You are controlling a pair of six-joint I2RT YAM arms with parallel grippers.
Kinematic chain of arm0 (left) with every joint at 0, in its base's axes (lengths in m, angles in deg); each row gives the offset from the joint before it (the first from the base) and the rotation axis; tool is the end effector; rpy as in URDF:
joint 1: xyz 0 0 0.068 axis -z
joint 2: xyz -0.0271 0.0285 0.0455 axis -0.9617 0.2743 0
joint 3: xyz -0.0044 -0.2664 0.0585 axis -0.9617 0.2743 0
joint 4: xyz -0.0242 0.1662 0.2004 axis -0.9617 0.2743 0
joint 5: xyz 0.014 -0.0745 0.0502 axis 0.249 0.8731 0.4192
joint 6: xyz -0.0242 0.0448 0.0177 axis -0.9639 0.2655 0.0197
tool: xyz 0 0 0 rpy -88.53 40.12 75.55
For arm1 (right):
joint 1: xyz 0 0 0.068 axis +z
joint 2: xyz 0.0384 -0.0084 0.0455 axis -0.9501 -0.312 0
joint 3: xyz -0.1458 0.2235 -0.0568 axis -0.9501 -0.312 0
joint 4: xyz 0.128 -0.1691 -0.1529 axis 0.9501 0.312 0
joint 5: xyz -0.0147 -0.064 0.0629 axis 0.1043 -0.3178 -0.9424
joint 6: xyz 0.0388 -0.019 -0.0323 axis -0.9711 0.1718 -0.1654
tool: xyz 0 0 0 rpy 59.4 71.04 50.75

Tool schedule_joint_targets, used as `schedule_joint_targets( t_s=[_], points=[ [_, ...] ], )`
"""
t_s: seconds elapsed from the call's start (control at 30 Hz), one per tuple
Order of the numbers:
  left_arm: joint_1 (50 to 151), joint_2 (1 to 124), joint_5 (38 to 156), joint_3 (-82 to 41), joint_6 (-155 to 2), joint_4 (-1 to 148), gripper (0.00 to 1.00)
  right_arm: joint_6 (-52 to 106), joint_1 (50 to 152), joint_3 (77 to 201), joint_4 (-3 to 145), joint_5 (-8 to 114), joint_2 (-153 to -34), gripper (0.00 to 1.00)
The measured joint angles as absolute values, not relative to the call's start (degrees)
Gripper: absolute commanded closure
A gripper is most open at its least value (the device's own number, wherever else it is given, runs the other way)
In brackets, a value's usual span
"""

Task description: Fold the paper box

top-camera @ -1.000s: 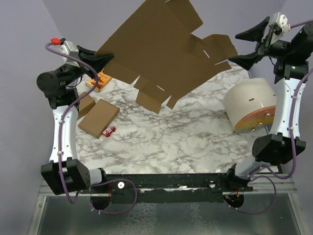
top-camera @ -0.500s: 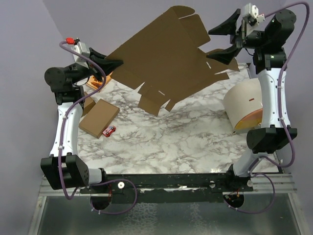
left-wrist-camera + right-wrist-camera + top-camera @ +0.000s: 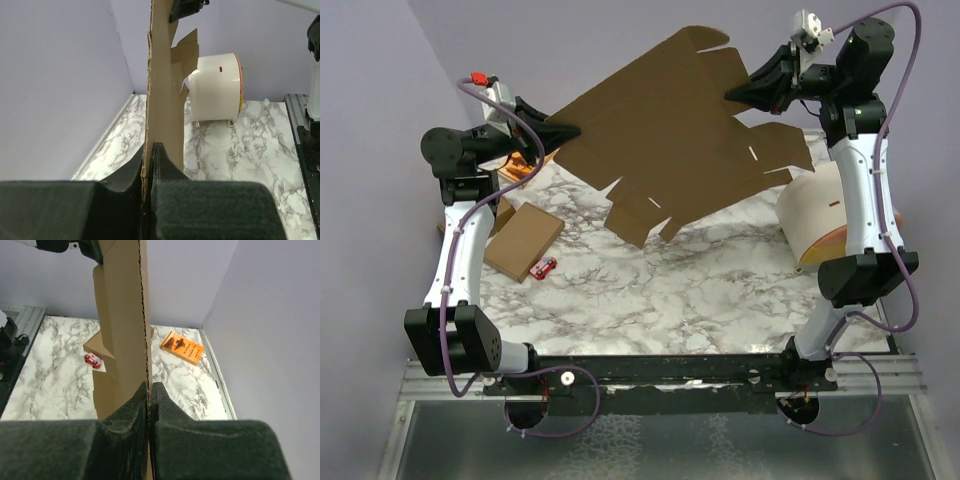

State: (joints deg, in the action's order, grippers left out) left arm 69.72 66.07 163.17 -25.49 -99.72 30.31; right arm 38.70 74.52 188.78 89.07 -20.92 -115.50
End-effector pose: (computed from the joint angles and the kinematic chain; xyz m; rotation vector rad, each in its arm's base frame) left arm 0.2778 -0.0132 0.4830 0.9553 1.0935 -0.9580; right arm 0.3610 0.0522 0.5239 -1.1993 1.1425 1.0206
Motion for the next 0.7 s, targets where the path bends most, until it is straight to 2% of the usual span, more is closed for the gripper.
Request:
schedule_joint_targets(
  t_s=[0.07, 0.1, 0.17, 0.2, 0.27, 0.53, 0.7],
  points=[
    [69.72, 66.07, 163.59, -25.49, -99.51, 30.35, 1.00, 38.63, 74.52, 188.52, 89.03, -20.95, -115.50, 0.99],
    [69.72, 66.09, 163.76, -25.49, -99.03, 30.66, 0.92, 38.35, 74.52, 188.28, 88.83, -21.01, -115.50, 0.99],
    [69.72, 66.07, 163.87, -25.49, -97.36, 32.19, 0.64, 37.23, 74.52, 187.93, 88.35, -21.14, -115.50, 0.99],
    [69.70, 66.04, 163.80, -25.49, -96.07, 33.26, 0.57, 36.56, 74.50, 187.82, 88.07, -21.16, -115.50, 0.99],
    [69.63, 66.00, 163.98, -25.49, -93.54, 36.32, 0.50, 34.81, 74.43, 187.80, 86.84, -21.25, -115.50, 0.99],
    [69.28, 66.02, 163.93, -23.43, -90.89, 39.62, 0.47, 30.20, 74.06, 187.49, 82.69, -22.19, -115.50, 0.99],
    [69.28, 67.40, 162.65, -20.52, -98.52, 28.43, 0.51, 29.37, 74.06, 186.44, 82.14, -22.83, -115.50, 0.99]
  ],
)
